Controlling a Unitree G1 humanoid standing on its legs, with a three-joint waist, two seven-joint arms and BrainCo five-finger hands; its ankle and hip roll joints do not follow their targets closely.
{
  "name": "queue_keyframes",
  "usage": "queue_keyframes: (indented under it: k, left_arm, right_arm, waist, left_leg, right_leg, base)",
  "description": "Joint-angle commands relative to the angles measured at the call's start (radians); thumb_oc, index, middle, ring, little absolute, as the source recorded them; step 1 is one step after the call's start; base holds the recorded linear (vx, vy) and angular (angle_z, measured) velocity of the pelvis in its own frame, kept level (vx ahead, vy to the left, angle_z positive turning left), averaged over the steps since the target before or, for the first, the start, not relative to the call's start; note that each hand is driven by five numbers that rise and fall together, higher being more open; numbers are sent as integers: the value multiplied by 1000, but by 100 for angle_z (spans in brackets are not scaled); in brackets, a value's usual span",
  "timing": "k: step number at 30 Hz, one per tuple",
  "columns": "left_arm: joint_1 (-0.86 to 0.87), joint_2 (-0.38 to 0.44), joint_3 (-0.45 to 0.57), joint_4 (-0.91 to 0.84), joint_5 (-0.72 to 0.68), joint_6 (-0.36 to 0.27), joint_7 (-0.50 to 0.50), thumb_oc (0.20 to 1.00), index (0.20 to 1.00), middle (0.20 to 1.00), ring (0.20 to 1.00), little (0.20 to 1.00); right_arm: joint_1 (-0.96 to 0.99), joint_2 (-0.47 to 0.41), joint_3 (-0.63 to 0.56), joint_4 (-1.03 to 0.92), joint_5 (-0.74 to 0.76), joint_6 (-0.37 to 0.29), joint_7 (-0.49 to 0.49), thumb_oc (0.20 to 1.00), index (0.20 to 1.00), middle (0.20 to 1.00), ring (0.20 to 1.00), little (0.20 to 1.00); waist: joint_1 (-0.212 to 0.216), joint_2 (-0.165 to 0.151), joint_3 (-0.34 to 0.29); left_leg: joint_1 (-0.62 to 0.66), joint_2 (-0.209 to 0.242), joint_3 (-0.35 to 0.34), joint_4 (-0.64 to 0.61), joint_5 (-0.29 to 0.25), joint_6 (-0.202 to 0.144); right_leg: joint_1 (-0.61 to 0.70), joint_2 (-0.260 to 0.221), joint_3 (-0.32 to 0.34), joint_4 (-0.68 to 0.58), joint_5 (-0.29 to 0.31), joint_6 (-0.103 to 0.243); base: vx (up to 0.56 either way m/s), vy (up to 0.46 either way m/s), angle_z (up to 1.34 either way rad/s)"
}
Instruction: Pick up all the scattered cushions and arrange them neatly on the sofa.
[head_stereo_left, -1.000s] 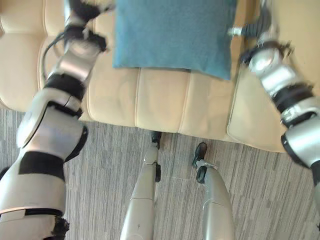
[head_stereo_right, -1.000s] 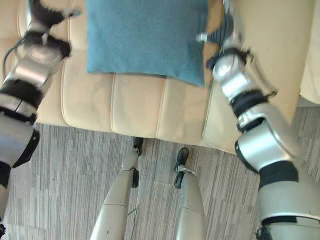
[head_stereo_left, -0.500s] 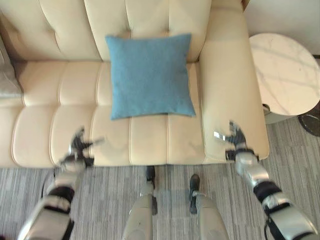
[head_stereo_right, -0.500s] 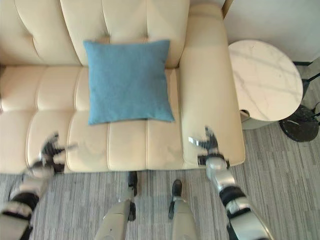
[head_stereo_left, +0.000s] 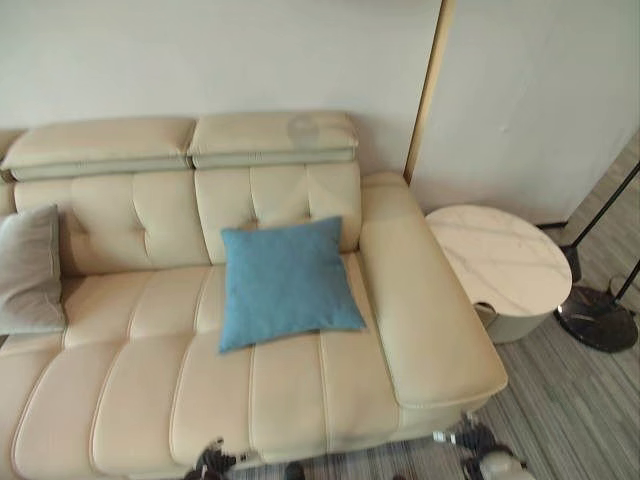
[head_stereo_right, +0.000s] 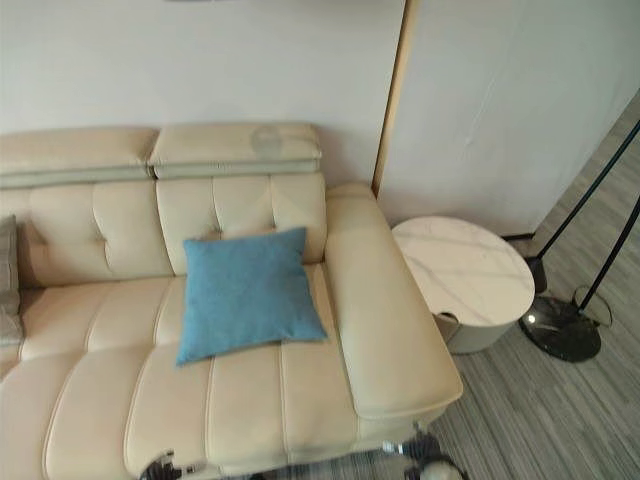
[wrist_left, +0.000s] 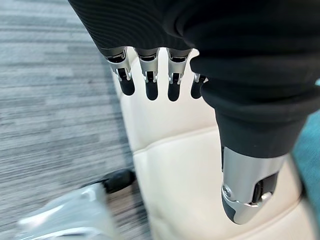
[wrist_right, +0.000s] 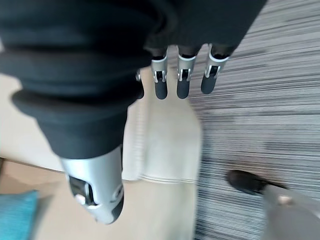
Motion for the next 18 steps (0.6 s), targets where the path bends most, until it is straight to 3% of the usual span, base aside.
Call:
queue_keyframes:
  k: [1, 5, 8, 10, 14, 16, 18]
  left_arm:
    - [-101, 43, 2, 25, 66, 10, -2, 1000, 1000, 1000, 1000, 1000]
    - [-119, 55, -2, 23, 62, 11, 6, 1000, 1000, 1000, 1000, 1000]
    - [-113, 60, 7, 22, 44, 10, 7, 1000, 1000, 1000, 1000, 1000]
    - [-108, 60, 9, 18, 28, 7, 7, 1000, 1000, 1000, 1000, 1000]
    - [-107, 60, 15, 8, 8, 3, 9, 1000, 1000, 1000, 1000, 1000]
    - [-93, 55, 15, -6, -8, 2, 10, 1000, 1000, 1000, 1000, 1000]
    - [-88, 50, 12, -12, -10, 1, 11, 1000, 1000, 1000, 1000, 1000]
  right_arm:
    - [-111, -11, -1, -41, -8, -18, -2, 1000, 1000, 1000, 1000, 1000]
    - [-119, -2, -8, -1, 17, -23, -10, 1000, 1000, 1000, 1000, 1000]
    - [-119, -4, -22, 18, 25, -22, -10, 1000, 1000, 1000, 1000, 1000]
    - [-115, -9, -28, 26, 16, -19, -12, 1000, 1000, 1000, 1000, 1000]
    - [-122, -13, -19, 19, 7, -16, -16, 1000, 1000, 1000, 1000, 1000]
    - [-122, -27, 8, 3, -6, -20, -21, 1000, 1000, 1000, 1000, 1000]
    - [-121, -34, 17, -10, -9, -24, -25, 1000, 1000, 1000, 1000, 1000]
  waist:
    - [-8, -1, 123]
    - [-4, 23, 165]
    - [12, 23, 154]
    - [32, 15, 130]
    - [50, 11, 124]
    - [58, 22, 138]
    - [56, 29, 150]
  left_leg:
    - [54, 0, -14, 2, -120, -25]
    - [19, 38, -5, 2, -82, -17]
    - [-2, 46, -6, 2, -66, -21]
    - [-34, 58, -9, 2, -38, -33]
    - [-57, 83, -1, 2, -11, -47]
    - [-87, 151, -7, 12, 65, -100]
    - [-93, 169, -10, 9, 82, -109]
  right_leg:
    - [-65, -13, -2, 99, -31, 50]
    - [-107, 13, 25, 291, -93, 43]
    - [-68, -1, 49, 331, -106, 34]
    - [5, -2, 82, 281, -116, 39]
    - [47, 6, 78, 203, -159, 28]
    - [75, 64, 55, 125, -191, -12]
    - [85, 84, 46, 113, -193, -26]
  base:
    - [-161, 7, -18]
    - [-258, -24, -14]
    - [-188, -109, -14]
    - [-187, -220, 8]
    - [-153, -206, -13]
    - [-256, -390, -19]
    - [-192, -232, 18]
